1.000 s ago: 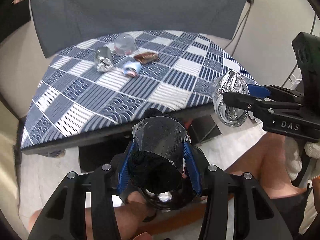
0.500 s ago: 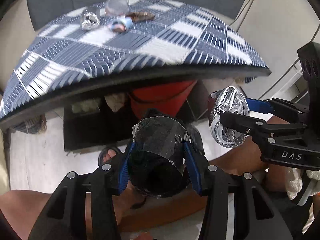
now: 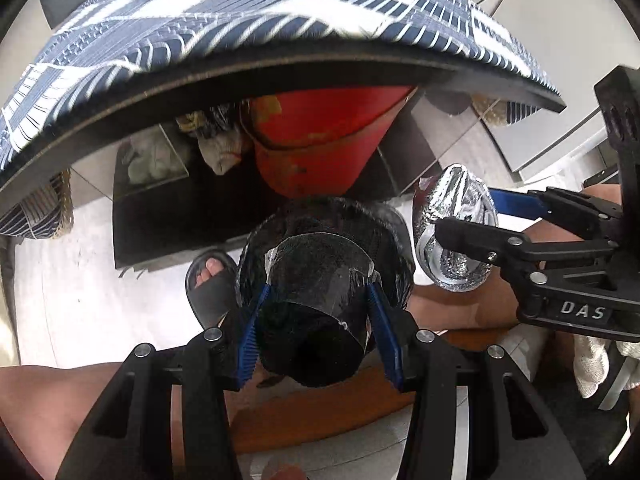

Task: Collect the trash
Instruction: 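Open both tools to drop the black cup and foil wrapper into the bin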

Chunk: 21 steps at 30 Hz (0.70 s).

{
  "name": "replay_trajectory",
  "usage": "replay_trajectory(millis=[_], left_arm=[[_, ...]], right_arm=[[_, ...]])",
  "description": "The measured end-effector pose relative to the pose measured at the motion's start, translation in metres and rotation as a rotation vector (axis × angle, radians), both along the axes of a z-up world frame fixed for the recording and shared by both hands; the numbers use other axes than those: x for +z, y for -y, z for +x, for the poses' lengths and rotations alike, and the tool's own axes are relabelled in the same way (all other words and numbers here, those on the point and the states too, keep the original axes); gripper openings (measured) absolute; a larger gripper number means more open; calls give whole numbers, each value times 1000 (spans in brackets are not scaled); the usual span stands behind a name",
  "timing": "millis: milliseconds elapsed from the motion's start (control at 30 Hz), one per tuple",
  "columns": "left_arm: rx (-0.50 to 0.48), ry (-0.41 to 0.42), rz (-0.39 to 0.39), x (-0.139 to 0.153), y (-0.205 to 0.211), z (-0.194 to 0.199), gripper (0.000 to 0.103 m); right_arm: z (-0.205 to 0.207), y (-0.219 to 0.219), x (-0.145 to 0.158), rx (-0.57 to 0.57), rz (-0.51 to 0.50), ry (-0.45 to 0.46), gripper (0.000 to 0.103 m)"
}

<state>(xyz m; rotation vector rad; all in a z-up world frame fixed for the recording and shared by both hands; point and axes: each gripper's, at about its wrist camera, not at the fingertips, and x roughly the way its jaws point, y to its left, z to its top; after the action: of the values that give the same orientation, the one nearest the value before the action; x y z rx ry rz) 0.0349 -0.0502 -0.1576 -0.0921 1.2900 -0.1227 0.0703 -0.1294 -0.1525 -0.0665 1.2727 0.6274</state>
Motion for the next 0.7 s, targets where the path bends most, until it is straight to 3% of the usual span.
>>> replay_trajectory(millis=[267, 367, 433, 700], left_arm=[[7, -55, -1, -12, 0, 2, 49], [6, -54, -11, -12, 0, 3, 56], [7, -50, -14, -12, -1, 3, 78], [19, -37, -21, -9, -1, 4, 79]], right_arm=[[4, -3, -8, 0, 9, -33, 65], [5, -2, -8, -5, 17, -35, 67], [7, -1, -8, -15, 29, -44, 71], [8, 5, -4, -48, 49, -46, 72]])
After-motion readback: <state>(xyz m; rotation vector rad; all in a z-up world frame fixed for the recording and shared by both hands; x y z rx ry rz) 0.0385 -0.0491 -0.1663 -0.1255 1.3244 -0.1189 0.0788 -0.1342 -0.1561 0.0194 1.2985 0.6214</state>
